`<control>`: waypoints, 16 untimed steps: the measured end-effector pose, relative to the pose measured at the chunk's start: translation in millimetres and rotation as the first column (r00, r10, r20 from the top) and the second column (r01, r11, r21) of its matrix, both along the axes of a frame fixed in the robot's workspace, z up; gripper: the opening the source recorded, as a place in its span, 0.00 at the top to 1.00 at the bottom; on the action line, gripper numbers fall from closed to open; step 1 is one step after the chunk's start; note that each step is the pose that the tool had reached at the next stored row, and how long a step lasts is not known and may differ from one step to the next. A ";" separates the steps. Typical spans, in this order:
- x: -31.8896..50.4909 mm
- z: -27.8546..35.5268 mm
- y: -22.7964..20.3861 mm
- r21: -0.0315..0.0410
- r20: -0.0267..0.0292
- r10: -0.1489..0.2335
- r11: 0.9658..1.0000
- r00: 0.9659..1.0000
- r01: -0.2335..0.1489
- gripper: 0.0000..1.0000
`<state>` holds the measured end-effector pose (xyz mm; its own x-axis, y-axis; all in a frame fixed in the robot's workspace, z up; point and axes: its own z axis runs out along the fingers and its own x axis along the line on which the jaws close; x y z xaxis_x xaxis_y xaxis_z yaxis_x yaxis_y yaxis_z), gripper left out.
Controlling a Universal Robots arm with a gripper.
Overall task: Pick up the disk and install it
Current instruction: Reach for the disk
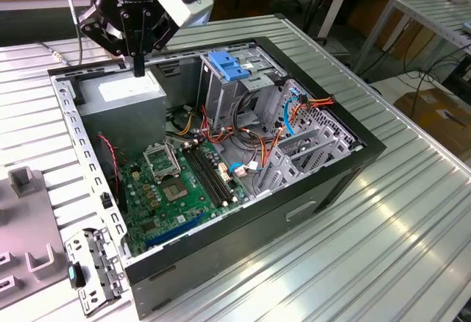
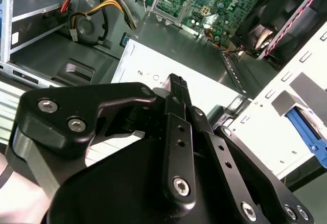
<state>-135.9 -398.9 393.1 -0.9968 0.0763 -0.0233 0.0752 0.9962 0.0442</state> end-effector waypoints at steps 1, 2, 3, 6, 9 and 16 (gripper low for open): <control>-1.1 0.0 0.0 0.000 0.000 0.000 1.000 1.000 0.000 0.89; -3.3 -0.1 0.0 0.000 0.000 0.000 1.000 1.000 0.000 0.89; -4.9 -0.1 0.0 0.000 0.000 0.000 1.000 1.000 0.000 0.89; -10.8 -0.2 0.0 0.000 -0.001 0.000 1.000 1.000 0.000 0.89; -16.0 -0.4 0.0 0.000 -0.001 0.000 1.000 1.000 0.000 0.89; -36.3 -0.8 0.0 0.000 -0.002 0.000 1.000 1.000 0.000 0.89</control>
<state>-172.2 -398.9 392.3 -0.9969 0.0762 -0.0217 0.0752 0.9962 0.0442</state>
